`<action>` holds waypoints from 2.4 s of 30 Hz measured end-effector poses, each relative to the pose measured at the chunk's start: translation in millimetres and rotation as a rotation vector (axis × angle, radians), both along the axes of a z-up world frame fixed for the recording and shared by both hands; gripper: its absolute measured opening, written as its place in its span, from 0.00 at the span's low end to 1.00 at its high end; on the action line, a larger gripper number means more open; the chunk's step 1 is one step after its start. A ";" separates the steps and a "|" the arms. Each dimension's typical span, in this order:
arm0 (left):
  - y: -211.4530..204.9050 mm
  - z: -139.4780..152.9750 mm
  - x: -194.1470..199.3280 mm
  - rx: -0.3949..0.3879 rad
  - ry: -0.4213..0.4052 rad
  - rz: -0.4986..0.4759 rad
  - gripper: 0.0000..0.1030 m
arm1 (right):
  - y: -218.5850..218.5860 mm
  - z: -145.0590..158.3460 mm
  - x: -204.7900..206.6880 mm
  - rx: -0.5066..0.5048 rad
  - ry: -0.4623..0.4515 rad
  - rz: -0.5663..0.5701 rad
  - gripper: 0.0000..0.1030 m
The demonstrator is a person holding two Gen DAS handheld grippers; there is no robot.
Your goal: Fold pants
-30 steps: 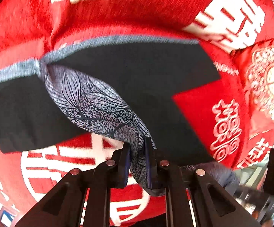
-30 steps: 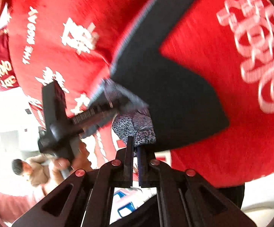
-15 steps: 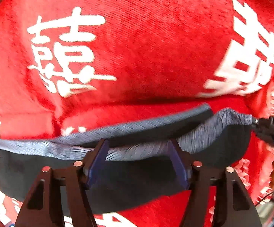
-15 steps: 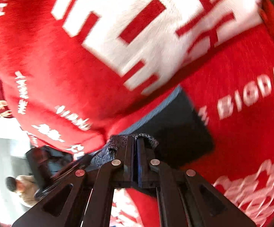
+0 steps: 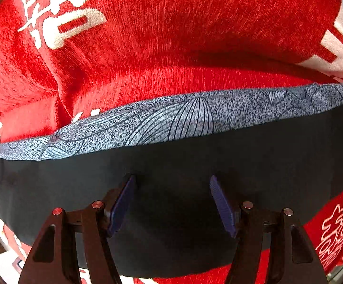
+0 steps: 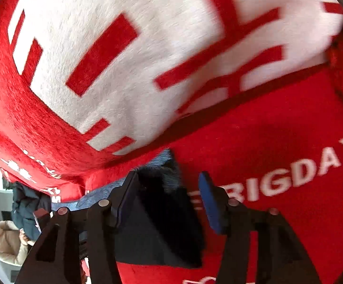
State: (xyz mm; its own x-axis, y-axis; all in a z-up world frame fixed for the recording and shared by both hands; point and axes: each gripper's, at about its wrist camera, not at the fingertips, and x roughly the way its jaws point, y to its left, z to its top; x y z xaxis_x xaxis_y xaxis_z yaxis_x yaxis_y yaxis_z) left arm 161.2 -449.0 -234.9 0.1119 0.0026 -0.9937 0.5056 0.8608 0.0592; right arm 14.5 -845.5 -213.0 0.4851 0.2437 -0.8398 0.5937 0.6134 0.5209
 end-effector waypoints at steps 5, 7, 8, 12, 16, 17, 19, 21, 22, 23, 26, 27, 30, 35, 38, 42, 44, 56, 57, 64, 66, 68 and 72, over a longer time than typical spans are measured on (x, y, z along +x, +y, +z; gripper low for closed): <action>-1.7 -2.4 6.0 0.007 -0.006 -0.005 0.68 | 5.3 -34.4 11.0 0.041 0.053 0.076 0.29; -4.2 -1.3 7.3 0.010 -0.006 -0.007 0.68 | 11.2 -30.3 16.2 0.020 0.034 0.100 0.29; -4.1 -1.0 7.5 0.010 -0.007 -0.007 0.68 | 14.4 -22.7 15.9 0.003 0.010 0.091 0.29; -4.3 0.3 3.6 0.005 -0.020 0.003 0.68 | 20.9 8.8 3.2 -0.008 -0.089 0.069 0.33; -8.2 -4.9 1.3 0.009 -0.027 0.015 0.68 | 43.4 0.2 30.2 -0.047 -0.001 0.206 0.50; -10.5 -2.5 3.5 0.019 -0.021 0.015 0.68 | 47.5 -8.4 39.7 -0.051 0.035 0.234 0.11; -14.1 3.7 6.4 0.013 -0.042 0.013 0.68 | 45.7 -11.7 50.5 -0.045 0.033 0.201 0.05; -18.1 10.6 8.9 -0.001 -0.093 0.003 0.68 | 37.6 -10.3 58.2 -0.051 0.012 0.130 0.05; -20.1 7.7 10.2 0.009 -0.099 0.000 0.68 | 33.8 -13.2 59.1 -0.036 0.013 0.112 0.06; -22.8 -3.7 13.2 0.035 -0.068 0.003 0.68 | 27.9 -17.3 57.4 -0.022 0.027 0.091 0.10; -19.2 -12.2 17.0 0.026 -0.069 0.057 0.78 | 25.2 -11.3 43.2 -0.020 0.008 0.052 0.15; -17.4 -12.7 17.3 0.021 -0.065 0.062 0.78 | 26.0 -4.0 31.4 -0.017 -0.017 0.042 0.18; -12.4 -10.9 17.5 0.016 -0.033 0.085 0.78 | 36.8 5.7 -5.2 0.048 -0.063 0.007 0.31; -6.0 -12.3 9.6 0.027 -0.028 0.064 0.78 | 54.9 -21.0 -50.6 0.154 -0.021 -0.062 0.31; -6.8 -15.9 5.9 0.029 -0.035 0.055 0.78 | 50.5 -25.4 -71.6 0.227 -0.062 -0.173 0.31; -11.7 -19.3 6.1 0.028 -0.042 0.054 0.78 | 42.5 -17.6 -94.1 0.220 -0.057 -0.175 0.32; -16.7 -16.4 5.1 0.031 -0.037 0.064 0.78 | 47.4 -22.7 -94.8 0.237 -0.043 -0.193 0.32; -24.8 -4.8 18.7 0.049 -0.056 0.067 0.80 | 58.3 -52.0 -66.0 0.245 -0.072 -0.165 0.33; -23.7 -0.5 17.9 0.049 -0.056 0.067 0.80 | 56.8 -48.8 -73.1 0.241 -0.073 -0.160 0.33; -23.7 -3.7 -1.8 0.038 -0.069 0.063 0.80 | 57.3 -56.0 -74.7 0.251 -0.126 -0.196 0.33; -26.0 -4.8 -0.2 0.030 -0.074 0.068 0.80 | 54.7 -58.6 -64.0 0.263 -0.146 -0.218 0.36; -26.7 -3.5 1.6 0.021 -0.061 0.067 0.80 | 52.2 -60.2 -56.3 0.297 -0.141 -0.231 0.25; -31.5 8.1 -5.3 -0.001 -0.029 0.020 0.67 | 55.5 -26.6 -59.1 0.306 -0.211 -0.204 0.14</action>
